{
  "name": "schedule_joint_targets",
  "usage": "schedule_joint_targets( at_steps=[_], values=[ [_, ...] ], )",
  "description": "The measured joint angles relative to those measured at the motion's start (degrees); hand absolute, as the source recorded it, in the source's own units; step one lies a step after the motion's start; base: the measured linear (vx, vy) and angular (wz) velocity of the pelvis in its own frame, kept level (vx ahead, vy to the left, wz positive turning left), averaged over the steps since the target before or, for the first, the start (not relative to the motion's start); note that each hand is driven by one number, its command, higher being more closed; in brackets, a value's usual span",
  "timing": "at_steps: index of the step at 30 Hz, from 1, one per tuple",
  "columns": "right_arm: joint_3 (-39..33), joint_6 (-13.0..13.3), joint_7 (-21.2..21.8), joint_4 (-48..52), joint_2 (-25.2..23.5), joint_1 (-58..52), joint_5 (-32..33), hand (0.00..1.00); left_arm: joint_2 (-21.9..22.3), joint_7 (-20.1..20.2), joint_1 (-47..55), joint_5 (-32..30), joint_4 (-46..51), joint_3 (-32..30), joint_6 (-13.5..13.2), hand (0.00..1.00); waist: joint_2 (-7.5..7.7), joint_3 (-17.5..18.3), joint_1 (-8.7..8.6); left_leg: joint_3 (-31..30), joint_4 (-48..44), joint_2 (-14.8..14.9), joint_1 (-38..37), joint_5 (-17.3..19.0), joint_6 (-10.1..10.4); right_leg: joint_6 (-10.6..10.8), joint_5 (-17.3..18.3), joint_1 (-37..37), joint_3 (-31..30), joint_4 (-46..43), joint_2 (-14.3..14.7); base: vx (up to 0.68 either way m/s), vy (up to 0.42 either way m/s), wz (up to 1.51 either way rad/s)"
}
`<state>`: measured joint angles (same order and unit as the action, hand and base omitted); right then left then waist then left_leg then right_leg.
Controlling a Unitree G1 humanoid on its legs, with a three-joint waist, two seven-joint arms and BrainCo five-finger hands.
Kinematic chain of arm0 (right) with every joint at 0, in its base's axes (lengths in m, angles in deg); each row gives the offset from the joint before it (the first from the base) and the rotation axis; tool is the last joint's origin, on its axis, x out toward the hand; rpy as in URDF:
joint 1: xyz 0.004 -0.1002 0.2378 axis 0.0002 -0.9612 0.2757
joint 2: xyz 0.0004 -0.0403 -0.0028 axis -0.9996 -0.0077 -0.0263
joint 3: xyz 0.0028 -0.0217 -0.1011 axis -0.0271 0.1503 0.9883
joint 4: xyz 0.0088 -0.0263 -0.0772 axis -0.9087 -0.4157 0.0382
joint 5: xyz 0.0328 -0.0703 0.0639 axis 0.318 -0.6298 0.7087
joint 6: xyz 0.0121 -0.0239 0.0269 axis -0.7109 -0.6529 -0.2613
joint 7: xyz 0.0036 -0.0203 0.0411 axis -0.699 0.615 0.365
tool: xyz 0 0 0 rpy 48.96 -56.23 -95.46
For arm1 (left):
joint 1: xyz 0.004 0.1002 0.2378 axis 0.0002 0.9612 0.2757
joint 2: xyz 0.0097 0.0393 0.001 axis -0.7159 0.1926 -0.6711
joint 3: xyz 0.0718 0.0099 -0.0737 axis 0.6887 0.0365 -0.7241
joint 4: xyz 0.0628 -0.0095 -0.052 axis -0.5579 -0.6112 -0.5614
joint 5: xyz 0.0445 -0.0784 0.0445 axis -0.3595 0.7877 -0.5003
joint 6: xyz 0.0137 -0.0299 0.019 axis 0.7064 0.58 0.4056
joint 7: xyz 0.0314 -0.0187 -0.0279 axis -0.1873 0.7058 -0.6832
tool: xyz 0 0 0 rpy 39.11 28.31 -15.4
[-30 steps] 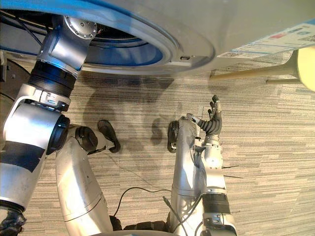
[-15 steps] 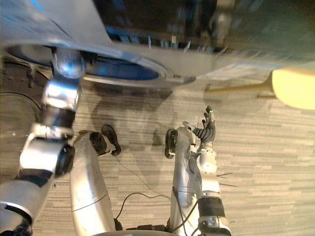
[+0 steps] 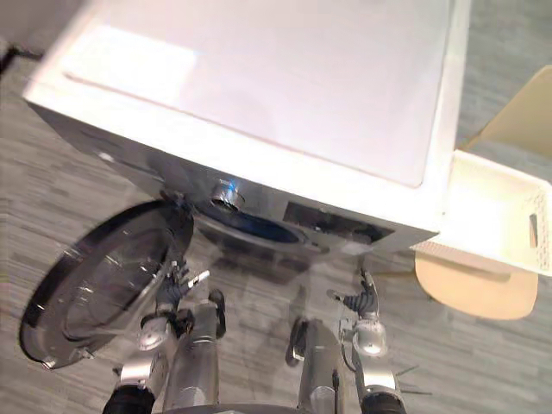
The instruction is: Pick up the laundry basket with both hands and put the clothes into the washing machine.
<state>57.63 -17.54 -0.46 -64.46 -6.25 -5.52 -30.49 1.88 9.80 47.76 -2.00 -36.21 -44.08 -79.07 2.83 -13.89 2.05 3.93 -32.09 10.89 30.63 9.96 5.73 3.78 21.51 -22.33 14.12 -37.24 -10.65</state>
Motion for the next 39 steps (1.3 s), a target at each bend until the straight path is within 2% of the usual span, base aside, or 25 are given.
schedule_joint_targets(
  at_steps=[1, 3, 6, 11, 15, 18, 19, 20, 21, 22, 23, 24, 25, 26, 27, 28, 29, 30, 33, 35, 37, 38, 39],
  values=[
    [-0.08, -0.01, 0.06, -1.36, 0.11, -0.74, 0.01, 0.00, -0.08, 0.57, 0.53, -0.10, -1.49, -0.10, -0.02, 0.00, -0.08, 1.16, 0.49, 0.82, 2.29, -0.01, -2.53, -0.48, -0.17, 0.34, -1.10, 2.43, 0.01, 3.08, 0.36, 0.05, 0.030, -0.12],
    [-0.44, -0.01, 0.94, -4.59, 0.38, -1.10, 0.05, 0.00, -0.11, 1.16, 1.71, -0.66, -4.18, -0.61, -0.09, 0.00, -0.60, 3.45, 0.36, 1.29, 6.02, -0.46, -5.75, -1.68, -0.25, 1.04, -3.04, 6.19, 0.39, 8.22, 0.63, 0.10, 0.061, -0.03],
    [-0.78, 0.32, 1.51, -12.91, 1.76, 0.01, 0.10, 0.00, -0.54, 2.42, 1.85, -4.36, -11.77, -1.31, -0.06, 0.00, -1.20, 6.34, 0.26, 2.99, 15.65, -2.14, -12.88, -5.54, -0.70, 1.89, -7.47, 12.14, 0.09, 17.85, 0.78, 0.14, 0.066, -0.07],
    [-1.71, 0.36, 2.43, -18.88, 3.57, 1.33, 0.06, 0.00, -2.26, 2.97, 2.82, -9.78, -15.78, -1.28, -0.03, 0.00, -1.60, 6.58, -0.21, 5.62, 23.36, -3.02, -20.56, -8.40, -0.98, 2.65, -11.92, 18.25, -1.30, 25.61, 1.49, 0.05, 0.033, -0.23],
    [-1.67, 0.50, 2.34, -20.55, 4.17, 4.64, 0.05, 0.00, -3.59, 2.47, 2.04, -11.46, -17.77, -1.30, -0.11, 0.00, -2.05, 6.20, -1.06, 8.65, 27.68, -2.99, -21.54, -11.21, -1.56, 2.48, -15.61, 15.66, -4.32, 27.15, 2.58, -0.09, 0.042, -0.44],
    [-1.22, 0.50, 2.00, -20.48, 4.98, 7.75, 0.19, 0.00, -4.25, 1.78, -2.94, -11.49, -18.26, -1.48, -0.12, 0.00, -2.17, 4.78, -1.04, 9.51, 25.07, -2.96, -14.88, -12.83, -2.80, 2.80, -18.23, 7.61, -5.22, 23.31, 1.95, -0.22, 0.079, -0.23],
    [-0.93, 0.46, 1.74, -20.30, 4.97, 8.02, 0.55, 0.00, -4.23, 1.15, -3.70, -11.42, -16.99, -1.84, -0.21, 0.00, -2.35, 4.65, -0.83, 9.70, 23.89, -1.96, -13.24, -13.06, -3.56, 3.05, -19.34, 6.55, -5.37, 23.26, 2.48, -0.19, 0.047, 0.00],
    [0.08, 0.44, 1.21, -20.24, 4.69, 8.13, 0.59, 0.00, -4.42, 0.50, -4.21, -11.16, -16.39, -2.71, -0.96, 0.00, -2.21, 3.48, -0.37, 9.96, 23.65, -1.67, -13.78, -12.94, -4.32, 1.89, -13.36, 5.42, -5.20, 11.90, 1.19, -0.18, 0.036, 0.21],
    [0.48, 0.43, 1.05, -20.22, 4.40, 7.38, 0.58, 0.00, -4.46, 0.37, -4.28, -11.08, -15.34, -3.02, -1.21, 0.00, -1.87, 3.18, -0.12, 9.37, 22.69, -2.08, -13.79, -13.01, -4.42, 2.64, -10.20, 5.73, -4.89, 3.19, 0.41, -0.16, 0.010, 0.38],
    [1.23, 0.47, 1.02, -20.16, 4.16, 6.47, 0.54, 0.00, -4.05, -0.02, -3.72, -10.89, -14.18, -3.58, -1.24, 0.00, -2.10, 2.87, 0.74, 8.58, 21.21, -1.96, -13.68, -13.00, -4.43, 3.34, -7.81, 7.92, -4.72, -2.77, 0.48, -0.19, -0.032, 0.40],
    [2.08, 0.53, 1.03, -20.01, 3.97, 5.90, 0.51, 0.00, -3.85, -0.60, -2.40, -10.81, -12.70, -4.17, -1.23, 0.00, -1.73, 2.98, 1.89, 8.04, 19.86, -1.89, -13.37, -13.01, -4.41, 3.85, -6.74, 10.83, -4.65, -4.12, 0.66, -0.26, -0.114, 0.18],
    [2.42, 0.64, 1.01, -19.19, 3.88, 6.06, 0.49, 0.00, -3.82, -0.94, -1.12, -10.66, -11.54, -4.65, -1.30, 0.00, -1.16, 3.14, 2.71, 8.12, 18.18, -1.94, -12.15, -13.02, -4.39, 4.11, -5.91, 13.29, -5.04, -2.15, 0.93, -0.34, -0.207, -0.03],
    [2.38, 1.09, 0.94, -18.05, 4.22, 7.05, 0.49, 0.00, -3.32, -1.50, -0.07, -10.51, -10.48, -5.10, -1.29, 0.00, -1.21, 3.17, 3.47, 7.97, 16.96, -1.38, -9.80, -13.59, -3.87, 4.19, -2.15, 14.58, -5.69, 2.92, 2.60, -0.34, -0.207, -0.10],
    [2.31, 1.23, 0.83, -17.76, 4.65, 7.78, 0.49, 0.00, -3.08, -1.80, 0.36, -10.37, -10.27, -5.49, -1.29, 0.00, -1.59, 3.32, 3.67, 7.91, 17.37, -0.88, -8.64, -14.53, -3.59, 2.94, -1.08, 15.12, -5.72, 6.45, 3.58, -0.40, -0.201, -0.19],
    [2.14, 1.56, 0.41, -17.58, 5.87, 8.92, 0.45, 0.00, -1.01, -1.82, 1.19, -10.03, -10.46, -6.15, -1.28, 0.00, -4.15, 3.09, 4.36, 7.53, 20.94, 0.07, -7.01, -16.62, -2.01, 0.24, -0.47, 16.35, -4.92, 14.95, 5.84, -0.40, -0.153, -0.04],
    [1.95, 1.44, -0.30, -17.75, 6.90, 9.47, 0.42, 0.00, 1.03, -1.72, 1.71, -9.97, -10.52, -5.60, -1.06, 0.00, -6.90, 1.85, 4.52, 6.45, 24.04, 1.24, -7.19, -16.34, -0.95, -0.80, -3.08, 16.40, -3.49, 17.26, 8.47, -0.40, -0.149, 0.06],
    [1.70, 0.95, -0.48, -18.30, 7.13, 9.30, 0.42, 0.00, 1.96, -1.73, 2.11, -9.89, -10.56, -5.24, -1.02, 0.00, -7.67, 1.84, 4.28, 6.18, 26.18, 1.55, -7.51, -15.78, -0.16, -1.31, -4.32, 16.03, -3.03, 17.76, 9.11, -0.35, -0.065, 0.41],
    [0.89, 0.32, -0.68, -19.15, 6.87, 8.32, 0.42, 0.00, 2.76, -1.70, 3.25, -9.54, -10.63, -4.00, -0.96, 0.00, -6.80, 1.35, 3.69, 6.17, 27.93, 1.05, -7.83, -14.56, 1.96, -2.92, -6.01, 15.50, -1.31, 18.92, 8.10, -0.27, -0.032, 0.52],
    [-0.61, 0.10, -1.47, -19.11, 6.56, 7.83, 0.28, 0.00, 2.77, -1.56, 3.94, -9.40, -10.42, -3.24, -0.91, 0.00, -5.36, 1.24, 1.87, 5.57, 14.64, -1.50, -7.92, -13.81, 1.09, -3.81, -7.97, 13.27, 0.82, 18.55, 5.40, -0.28, -0.027, 0.51],
    [-0.69, 0.17, -1.42, -19.14, 6.95, 7.20, 0.25, 0.00, 2.24, -1.55, 3.02, -9.38, -9.02, -1.93, -0.93, 0.00, -5.41, 1.35, 1.75, 5.02, 10.00, -1.83, -11.60, -7.93, -1.10, -3.54, -9.56, 12.28, 1.56, 19.05, 4.30, -0.23, 0.051, 0.30],
    [-1.46, 0.18, -1.38, -19.19, 7.18, 6.66, 0.23, 0.00, 1.97, -1.63, 1.82, -9.38, -6.53, -1.32, -1.02, 0.00, -5.57, 1.51, 1.58, 3.99, 13.80, -2.08, -16.43, -5.28, -0.98, -2.58, -11.70, 12.28, 2.51, 21.08, 3.93, -0.16, 0.111, 0.30],
    [-1.83, 0.18, -1.37, -19.21, 7.12, 6.24, 0.23, 0.00, 1.79, -1.64, 1.55, -9.40, -5.18, -0.95, -1.06, 0.00, -6.00, 1.78, 1.37, 3.76, 19.35, -2.41, -18.81, -5.34, -1.01, -1.88, -12.96, 12.60, 3.06, 22.57, 4.13, -0.14, 0.141, 0.27],
    [-2.01, 0.18, -1.37, -19.46, 6.66, 6.28, 0.24, 0.00, 1.39, -1.64, 1.02, -9.40, -4.59, -0.83, -1.05, 0.00, -5.73, 1.83, 1.28, 3.36, 21.94, -3.02, -19.65, -6.34, -1.26, -1.48, -13.67, 12.76, 3.15, 23.37, 3.94, -0.13, 0.144, 0.35]
  ],
)
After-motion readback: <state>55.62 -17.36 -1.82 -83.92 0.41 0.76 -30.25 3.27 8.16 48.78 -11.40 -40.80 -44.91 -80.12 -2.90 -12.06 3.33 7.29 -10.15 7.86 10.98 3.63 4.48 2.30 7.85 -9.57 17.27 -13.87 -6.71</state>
